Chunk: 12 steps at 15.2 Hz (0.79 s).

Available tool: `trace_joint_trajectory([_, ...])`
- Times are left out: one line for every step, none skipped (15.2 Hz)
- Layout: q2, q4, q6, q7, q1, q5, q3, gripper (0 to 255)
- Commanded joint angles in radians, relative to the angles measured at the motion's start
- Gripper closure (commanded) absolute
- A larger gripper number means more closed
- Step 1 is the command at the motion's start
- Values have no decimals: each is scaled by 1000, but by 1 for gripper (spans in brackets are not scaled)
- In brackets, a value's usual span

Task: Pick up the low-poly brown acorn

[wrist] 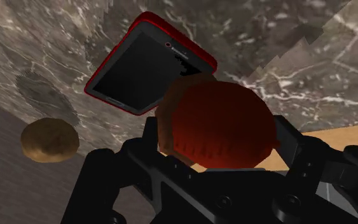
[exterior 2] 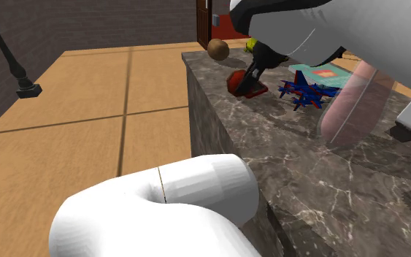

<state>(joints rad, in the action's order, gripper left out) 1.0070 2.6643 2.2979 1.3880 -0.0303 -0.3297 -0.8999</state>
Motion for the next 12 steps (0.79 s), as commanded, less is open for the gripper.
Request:
trace_joint_trajectory([-3, 30, -228, -4, 7, -2, 2, 255])
trace_joint_trajectory([-15, 30, -209, 28, 4, -15, -44, 255])
trace_joint_trajectory([-28, 15, -207, 42, -7, -17, -64, 255])
trace_joint_trajectory([-42, 21, -184, 30, -21, -14, -63, 255])
trace_joint_trajectory([-11, 50, -195, 30, 14, -21, -49, 255])
trace_joint_trajectory([-30, 2, -213, 46, -10, -15, -68, 255])
trace_joint_trajectory([-54, 2, -183, 37, -34, -14, -75, 255])
trace_joint_trajectory([-11, -12, -272, 28, 29, 34, 25, 255])
trace_joint_trajectory([-15, -21, -283, 32, 35, 48, 39, 255])
trace_joint_trajectory([-14, -31, -294, 30, 36, 55, 48, 255])
trace_joint_trajectory([-13, -41, -306, 27, 36, 61, 57, 255])
trace_joint_trajectory([-11, -52, -319, 24, 34, 66, 65, 255])
